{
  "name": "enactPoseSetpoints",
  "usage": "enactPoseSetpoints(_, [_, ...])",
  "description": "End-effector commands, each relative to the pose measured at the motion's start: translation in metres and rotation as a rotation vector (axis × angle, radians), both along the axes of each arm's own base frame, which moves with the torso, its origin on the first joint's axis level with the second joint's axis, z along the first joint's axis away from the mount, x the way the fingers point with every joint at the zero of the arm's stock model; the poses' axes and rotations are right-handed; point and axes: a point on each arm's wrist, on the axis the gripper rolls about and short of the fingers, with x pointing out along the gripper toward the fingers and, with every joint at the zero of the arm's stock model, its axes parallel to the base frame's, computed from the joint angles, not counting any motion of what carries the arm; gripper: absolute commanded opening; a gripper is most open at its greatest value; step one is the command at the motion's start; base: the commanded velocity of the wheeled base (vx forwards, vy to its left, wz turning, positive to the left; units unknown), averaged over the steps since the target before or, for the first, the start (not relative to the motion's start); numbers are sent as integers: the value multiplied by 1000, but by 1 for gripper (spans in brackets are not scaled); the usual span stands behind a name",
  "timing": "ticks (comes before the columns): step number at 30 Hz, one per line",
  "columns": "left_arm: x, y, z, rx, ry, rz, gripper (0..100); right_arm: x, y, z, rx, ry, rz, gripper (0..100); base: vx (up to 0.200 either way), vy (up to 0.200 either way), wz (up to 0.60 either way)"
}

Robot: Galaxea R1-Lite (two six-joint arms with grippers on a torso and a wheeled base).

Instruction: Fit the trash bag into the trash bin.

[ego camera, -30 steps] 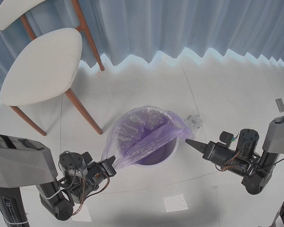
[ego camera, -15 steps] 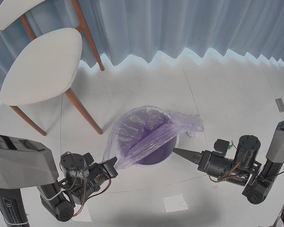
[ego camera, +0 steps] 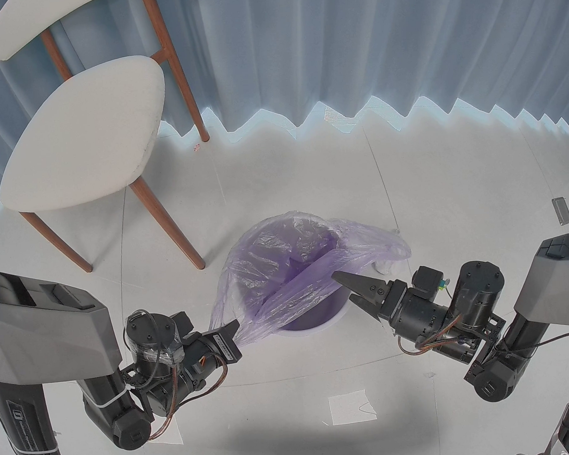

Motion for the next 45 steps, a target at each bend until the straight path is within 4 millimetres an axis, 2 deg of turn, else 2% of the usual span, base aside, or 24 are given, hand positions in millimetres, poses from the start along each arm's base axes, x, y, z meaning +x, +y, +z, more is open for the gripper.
enactPoseSetpoints(1, [-1, 0, 1, -1, -2, -3, 0, 14, 7, -11, 3, -4, -35, 100, 0, 0, 0])
enactPoseSetpoints(2, [-2, -1, 1, -1, -2, -4, 0, 17, 8, -10, 9, -11, -45, 100, 0, 0, 0])
enactPoseSetpoints(3, [-2, -1, 1, 0, -1, -6, 0, 20, 8, -10, 14, -15, -51, 0, 0, 0, 0])
enactPoseSetpoints(12, [-4, 0, -1, 7, 11, -6, 0, 15, 6, -15, -8, 2, -50, 0, 0, 0, 0])
enactPoseSetpoints(16, [-3, 2, -4, 12, 22, 2, 0, 9, -9, -29, -61, 61, -77, 0, 0, 0, 0])
enactPoseSetpoints(22, [-8, 5, -9, 28, 50, -4, 0, -5, -14, -42, -104, 132, -58, 0, 0, 0, 0])
enactPoseSetpoints(26, [-9, 3, -42, 139, 127, -24, 0, -11, -10, -60, -138, 192, -10, 0, 0, 0, 0])
enactPoseSetpoints(28, [-8, 5, -51, 174, 143, -20, 0, -13, -7, -69, -156, 214, 1, 0, 0, 0, 0])
enactPoseSetpoints(33, [-7, 4, -55, 177, 151, -18, 0, -18, -5, -88, -211, 253, 20, 0, 0, 0, 0])
enactPoseSetpoints(40, [6, 2, -64, 175, 143, 2, 0, -12, -8, -113, -341, 210, -17, 0, 0, 0, 0])
enactPoseSetpoints(45, [12, -1, -64, 168, 123, 10, 0, 1, -12, -120, -379, 175, -102, 0, 0, 0, 0])
